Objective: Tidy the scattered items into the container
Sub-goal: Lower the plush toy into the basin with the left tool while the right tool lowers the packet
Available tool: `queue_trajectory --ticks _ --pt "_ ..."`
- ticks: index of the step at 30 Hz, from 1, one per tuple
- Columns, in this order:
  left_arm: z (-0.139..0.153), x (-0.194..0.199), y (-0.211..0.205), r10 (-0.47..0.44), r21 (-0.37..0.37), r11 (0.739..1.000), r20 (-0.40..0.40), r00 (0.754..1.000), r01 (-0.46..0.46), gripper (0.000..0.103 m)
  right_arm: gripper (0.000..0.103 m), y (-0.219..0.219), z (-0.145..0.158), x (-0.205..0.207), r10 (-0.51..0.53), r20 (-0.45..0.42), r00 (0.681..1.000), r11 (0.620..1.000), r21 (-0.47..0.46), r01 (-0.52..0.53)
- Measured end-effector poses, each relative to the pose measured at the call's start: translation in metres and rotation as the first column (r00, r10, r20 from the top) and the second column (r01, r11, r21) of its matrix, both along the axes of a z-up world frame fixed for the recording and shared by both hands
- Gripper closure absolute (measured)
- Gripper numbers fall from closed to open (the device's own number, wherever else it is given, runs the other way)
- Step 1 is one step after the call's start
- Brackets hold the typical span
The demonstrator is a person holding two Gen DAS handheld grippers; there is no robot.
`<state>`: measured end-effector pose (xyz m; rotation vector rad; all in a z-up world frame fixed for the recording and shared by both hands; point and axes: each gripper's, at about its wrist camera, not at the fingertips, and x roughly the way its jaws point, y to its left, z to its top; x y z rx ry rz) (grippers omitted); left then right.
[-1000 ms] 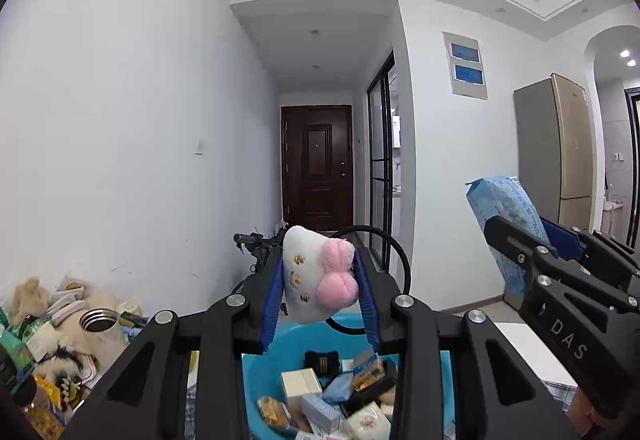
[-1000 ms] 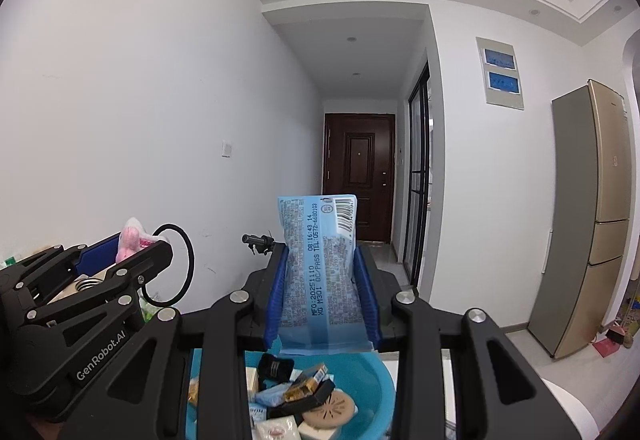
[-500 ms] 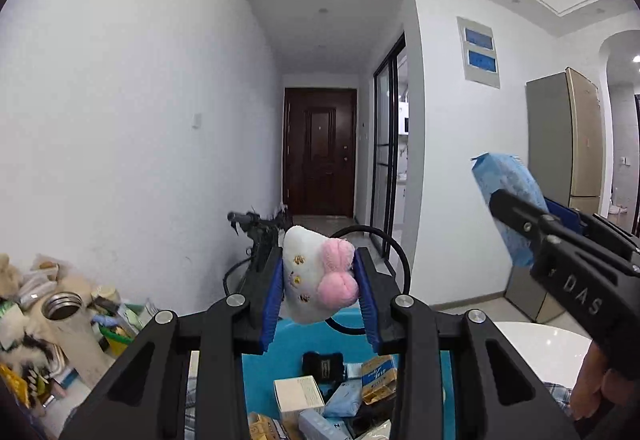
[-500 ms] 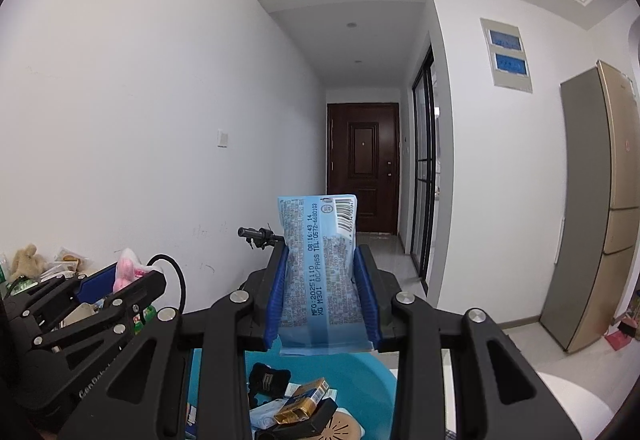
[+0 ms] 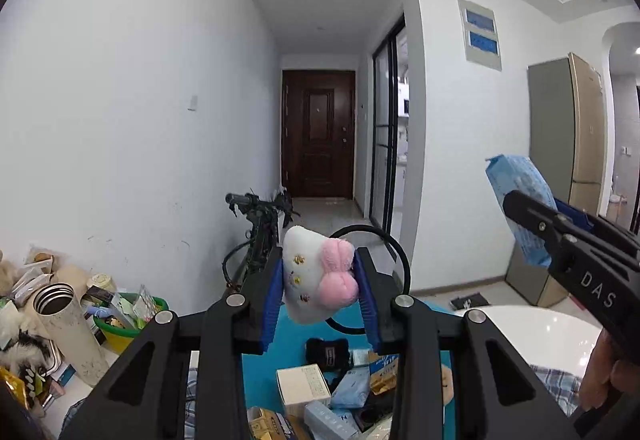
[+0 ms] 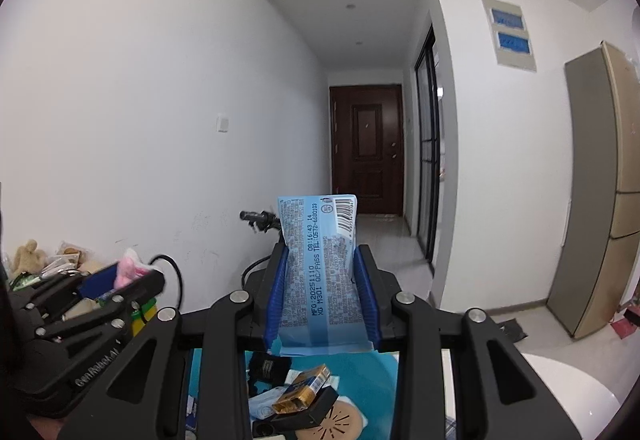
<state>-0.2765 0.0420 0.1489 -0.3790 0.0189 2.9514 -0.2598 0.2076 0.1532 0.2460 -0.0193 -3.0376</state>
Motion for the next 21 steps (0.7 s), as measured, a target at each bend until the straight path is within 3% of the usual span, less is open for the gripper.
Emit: queue_trajectory --ticks 7,11,17,21 --pt "-0.019 -0.027 0.011 -0.070 0.013 0.998 0.134 0.988 0.069 0.067 0.071 0.011 -0.003 -0.011 -0.012 0.042 0.999 1.000 -0.011 0.012" --pt "-0.034 -0.041 0.025 -0.096 -0.021 0.995 0.212 0.973 0.102 0.067 0.071 0.014 -0.006 -0.017 -0.015 0.076 0.997 1.000 0.012 0.014" --pt "-0.059 -0.058 0.047 -0.145 -0.050 0.984 0.348 0.926 0.173 0.067 0.071 0.019 -0.012 -0.026 0.016 0.139 0.990 1.000 0.002 -0.017" --pt "-0.080 -0.067 0.058 -0.164 -0.058 0.976 0.446 0.880 0.212 0.067 0.071 0.024 -0.011 -0.026 0.012 0.144 0.990 1.000 0.003 -0.013"
